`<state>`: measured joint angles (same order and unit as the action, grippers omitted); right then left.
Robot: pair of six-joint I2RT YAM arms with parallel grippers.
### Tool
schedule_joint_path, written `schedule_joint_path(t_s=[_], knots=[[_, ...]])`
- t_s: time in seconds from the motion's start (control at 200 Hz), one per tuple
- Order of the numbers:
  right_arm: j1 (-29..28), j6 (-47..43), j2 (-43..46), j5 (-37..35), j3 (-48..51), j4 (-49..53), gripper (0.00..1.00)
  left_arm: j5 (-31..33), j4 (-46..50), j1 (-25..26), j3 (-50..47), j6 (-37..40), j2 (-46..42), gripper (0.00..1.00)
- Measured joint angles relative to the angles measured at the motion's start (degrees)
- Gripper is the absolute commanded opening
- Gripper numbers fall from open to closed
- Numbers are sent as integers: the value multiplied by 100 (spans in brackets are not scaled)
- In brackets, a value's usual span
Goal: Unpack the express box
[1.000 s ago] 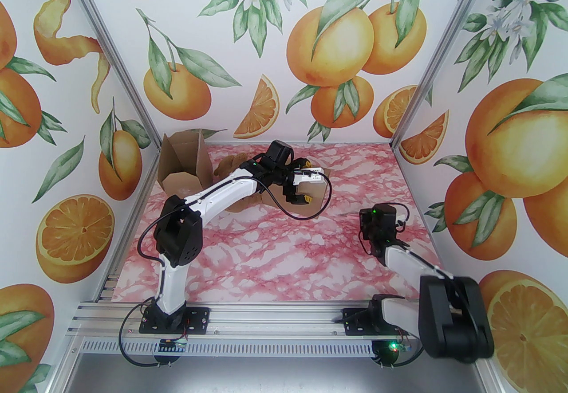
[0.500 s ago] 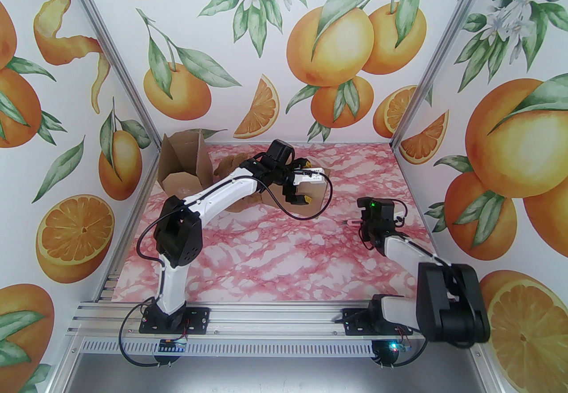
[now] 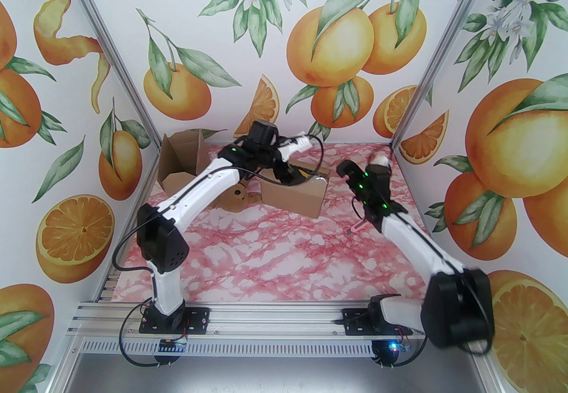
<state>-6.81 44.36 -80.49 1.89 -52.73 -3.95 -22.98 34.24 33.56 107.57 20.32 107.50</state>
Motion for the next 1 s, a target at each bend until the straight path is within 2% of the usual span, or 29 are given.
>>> schedule_joint_path(t_s=[0.135,0.26,0.385,0.485,0.67,1.001], knots=[[9,-400,-885,960,-629,-422,100,-44,-385,-459,-1375,-1281,-927,100],[7,-566,-1506,1974,-1189,-669,98,-144,-713,-557,-2444,-2184,-1550,100],[-20,-608,-2057,2935,-1755,-726,96,-422,-1241,-535,-3064,-2894,-1655,100],[-31,-612,-2232,3368,-1853,-745,95,-603,-1596,-538,-3318,-3340,-1513,100],[-31,-612,-2238,3757,-1851,-699,94,-800,-2146,-538,-3327,-3661,-1095,100],[-35,-629,-1755,3823,-1314,-697,92,-804,-2481,-586,-3320,-3257,-903,100]])
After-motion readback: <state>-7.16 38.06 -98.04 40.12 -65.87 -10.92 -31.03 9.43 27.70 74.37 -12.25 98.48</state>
